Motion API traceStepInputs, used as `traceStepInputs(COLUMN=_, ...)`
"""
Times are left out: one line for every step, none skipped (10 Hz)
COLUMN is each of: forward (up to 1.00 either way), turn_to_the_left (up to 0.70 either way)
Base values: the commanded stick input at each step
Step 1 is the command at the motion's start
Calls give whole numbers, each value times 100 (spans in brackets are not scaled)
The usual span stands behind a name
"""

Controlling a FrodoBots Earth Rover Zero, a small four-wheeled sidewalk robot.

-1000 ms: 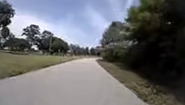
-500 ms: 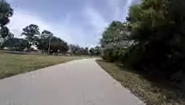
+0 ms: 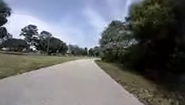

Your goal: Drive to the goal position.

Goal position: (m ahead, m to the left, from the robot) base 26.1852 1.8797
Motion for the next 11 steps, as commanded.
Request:
traceStepInputs(forward=70, turn_to_the_left=0)
traceStepInputs(forward=70, turn_to_the_left=0)
traceStepInputs(forward=70, turn_to_the_left=0)
traceStepInputs(forward=70, turn_to_the_left=0)
traceStepInputs(forward=70, turn_to_the_left=0)
traceStepInputs(forward=70, turn_to_the_left=0)
traceStepInputs(forward=70, turn_to_the_left=0)
traceStepInputs(forward=70, turn_to_the_left=0)
traceStepInputs(forward=70, turn_to_the_left=0)
traceStepInputs(forward=70, turn_to_the_left=0)
traceStepInputs(forward=70, turn_to_the_left=0)
